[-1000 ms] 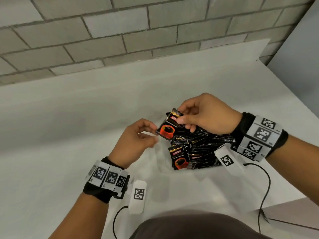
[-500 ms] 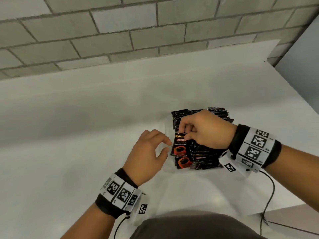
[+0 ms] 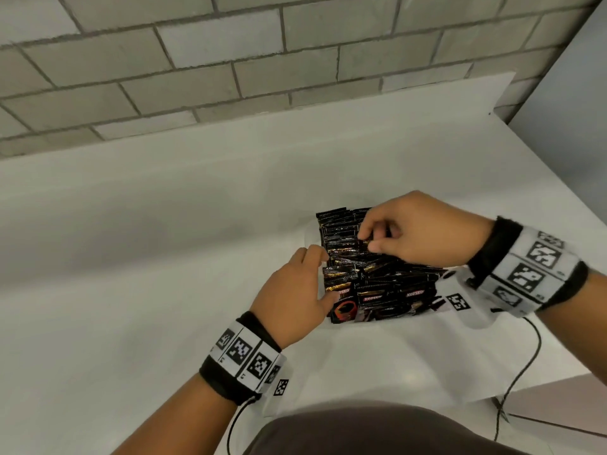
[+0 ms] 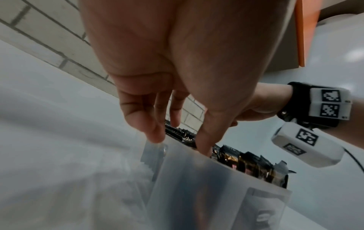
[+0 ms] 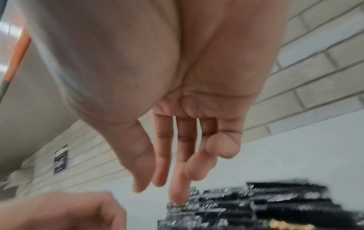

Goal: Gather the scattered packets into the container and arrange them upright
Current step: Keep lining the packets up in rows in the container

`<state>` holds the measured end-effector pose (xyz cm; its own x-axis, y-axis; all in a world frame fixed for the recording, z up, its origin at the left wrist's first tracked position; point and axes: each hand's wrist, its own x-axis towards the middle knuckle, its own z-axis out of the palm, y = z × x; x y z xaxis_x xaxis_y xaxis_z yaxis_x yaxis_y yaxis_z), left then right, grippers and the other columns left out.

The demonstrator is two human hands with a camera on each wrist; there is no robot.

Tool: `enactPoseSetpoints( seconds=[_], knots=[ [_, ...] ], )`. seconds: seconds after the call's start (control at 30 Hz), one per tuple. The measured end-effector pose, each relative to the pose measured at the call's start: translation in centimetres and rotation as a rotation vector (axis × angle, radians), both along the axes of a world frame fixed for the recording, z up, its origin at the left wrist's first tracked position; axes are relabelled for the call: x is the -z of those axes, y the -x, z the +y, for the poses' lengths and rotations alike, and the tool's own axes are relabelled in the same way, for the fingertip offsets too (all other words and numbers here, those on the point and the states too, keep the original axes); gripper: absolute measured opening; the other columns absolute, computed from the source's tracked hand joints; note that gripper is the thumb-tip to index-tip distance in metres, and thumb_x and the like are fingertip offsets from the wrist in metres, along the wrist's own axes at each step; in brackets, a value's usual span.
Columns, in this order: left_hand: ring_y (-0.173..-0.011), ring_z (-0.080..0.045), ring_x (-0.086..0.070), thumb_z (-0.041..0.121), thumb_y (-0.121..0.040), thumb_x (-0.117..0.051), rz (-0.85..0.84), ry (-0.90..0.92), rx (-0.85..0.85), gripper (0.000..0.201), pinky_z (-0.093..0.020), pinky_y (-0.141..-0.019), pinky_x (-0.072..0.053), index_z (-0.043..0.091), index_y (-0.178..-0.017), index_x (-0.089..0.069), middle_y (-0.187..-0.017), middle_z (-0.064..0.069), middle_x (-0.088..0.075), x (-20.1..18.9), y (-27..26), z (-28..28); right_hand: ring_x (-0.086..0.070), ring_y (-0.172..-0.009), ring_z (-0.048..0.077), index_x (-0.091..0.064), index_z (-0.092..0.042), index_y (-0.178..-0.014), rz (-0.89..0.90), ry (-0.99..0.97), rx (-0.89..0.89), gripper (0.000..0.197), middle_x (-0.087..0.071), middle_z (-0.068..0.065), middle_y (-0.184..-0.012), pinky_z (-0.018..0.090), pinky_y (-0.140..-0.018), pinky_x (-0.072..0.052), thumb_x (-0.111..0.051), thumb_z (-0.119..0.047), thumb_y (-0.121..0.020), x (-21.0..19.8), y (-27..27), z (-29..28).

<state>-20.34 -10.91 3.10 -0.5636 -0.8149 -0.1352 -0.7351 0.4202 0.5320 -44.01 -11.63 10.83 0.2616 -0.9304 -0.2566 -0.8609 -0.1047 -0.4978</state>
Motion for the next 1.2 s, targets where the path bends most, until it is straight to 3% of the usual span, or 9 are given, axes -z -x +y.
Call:
enactPoseSetpoints(
  seconds=[0.1, 0.2, 0.27, 0.4, 0.57, 0.8, 1.0, 1.13, 1.2],
  knots=[
    [-0.114, -0.018, -0.060, 0.050, -0.092, -0.069, -0.143, -0.010, 0.022, 0.059, -0.034, -0.093, -0.051, 0.022, -0.140, -0.049, -0.131, 0.004, -0.060, 0.3, 0.5, -0.7, -0.059, -0.067, -0.001, -0.069, -0.041, -0.099, -0.009, -0.023, 0.020, 0.030, -0.067, -0.018, -0.080, 0.016, -0.060, -0.041, -0.081, -0.053, -0.074, -1.6, 2.2, 2.1],
    [-0.112, -0.018, -0.063, 0.049, -0.090, -0.071, -0.192, -0.004, 0.020, 0.057, -0.037, -0.091, -0.053, 0.024, -0.139, -0.054, -0.124, 0.004, -0.067, 0.3, 1.0, -0.9, -0.053, -0.083, -0.004, -0.058, -0.047, -0.114, 0.088, -0.075, -0.079, 0.068, -0.056, -0.022, -0.097, 0.018, -0.069, -0.045, -0.084, -0.069, -0.055, -0.5, 2.4, 4.8],
    [-0.105, -0.019, -0.065, 0.046, -0.088, -0.075, -0.176, 0.003, 0.000, 0.050, -0.037, -0.087, -0.055, 0.027, -0.132, -0.059, -0.117, 0.005, -0.071, 0.3, 1.4, -0.8, -0.049, -0.093, -0.002, -0.045, -0.049, -0.127, 0.187, -0.103, -0.192, 0.081, -0.042, -0.023, -0.108, 0.023, -0.076, -0.047, -0.083, -0.068, -0.058, 1.3, 1.6, 6.3],
    [-0.098, -0.019, -0.065, 0.043, -0.084, -0.079, -0.142, 0.020, -0.023, 0.039, -0.037, -0.082, -0.054, 0.031, -0.118, -0.064, -0.107, 0.005, -0.071, 0.3, 1.9, -0.6, -0.050, -0.085, 0.005, -0.050, -0.044, -0.126, 0.185, -0.012, -0.192, 0.052, -0.040, -0.017, -0.105, 0.029, -0.076, -0.047, -0.077, -0.042, -0.082, 3.5, 1.2, 6.3],
    [-0.090, -0.016, -0.059, 0.038, -0.083, -0.082, -0.041, 0.046, -0.077, 0.030, -0.028, -0.075, -0.046, 0.029, -0.107, -0.067, -0.098, 0.003, -0.067, 0.4, 2.3, -0.8, -0.045, -0.072, -0.002, -0.065, -0.033, -0.100, 0.189, 0.082, -0.120, 0.017, -0.046, -0.017, -0.082, 0.024, -0.069, -0.039, -0.075, -0.032, -0.086, 3.5, 2.3, 4.5],
    [-0.090, -0.020, -0.059, 0.036, -0.082, -0.083, -0.024, 0.029, -0.040, 0.037, -0.029, -0.075, -0.045, 0.026, -0.112, -0.064, -0.099, -0.001, -0.061, 0.8, 2.7, -0.4, -0.059, -0.078, 0.003, -0.068, -0.033, -0.094, -0.081, 0.019, -0.053, 0.019, -0.063, -0.012, -0.083, 0.026, -0.070, -0.051, -0.078, -0.043, -0.082, 2.8, 2.9, 5.7],
    [-0.078, 0.008, -0.046, 0.030, -0.074, -0.091, 0.090, -0.023, -0.027, 0.052, -0.003, -0.073, -0.034, 0.022, -0.119, -0.065, -0.109, 0.010, -0.063, 1.0, 2.0, -1.1, -0.057, -0.085, 0.008, -0.065, -0.037, -0.086, -0.071, 0.028, -0.084, 0.029, -0.059, -0.017, -0.086, 0.016, -0.072, -0.045, -0.088, -0.030, -0.071, 2.4, 6.0, 7.6],
    [-0.108, -0.014, -0.043, 0.043, -0.062, -0.095, 0.021, 0.086, -0.031, 0.074, -0.029, -0.095, -0.043, 0.025, -0.126, -0.062, -0.120, 0.006, -0.055, 1.3, 2.1, -1.5, -0.062, -0.075, 0.008, -0.068, -0.035, -0.081, -0.044, 0.021, -0.054, 0.024, -0.061, -0.017, -0.078, 0.024, -0.067, -0.051, -0.083, -0.016, -0.078, 4.1, 6.6, 8.1],
    [-0.119, -0.019, -0.037, 0.056, -0.057, -0.093, -0.110, 0.120, -0.038, 0.091, -0.037, -0.099, -0.038, 0.030, -0.135, -0.054, -0.128, 0.007, -0.049, 1.3, 2.1, -1.6, -0.062, -0.071, 0.007, -0.070, -0.034, -0.078, -0.040, 0.057, -0.050, 0.028, -0.061, -0.018, -0.076, 0.019, -0.064, -0.049, -0.083, -0.009, -0.076, 4.2, 7.0, 7.9]
  ],
)
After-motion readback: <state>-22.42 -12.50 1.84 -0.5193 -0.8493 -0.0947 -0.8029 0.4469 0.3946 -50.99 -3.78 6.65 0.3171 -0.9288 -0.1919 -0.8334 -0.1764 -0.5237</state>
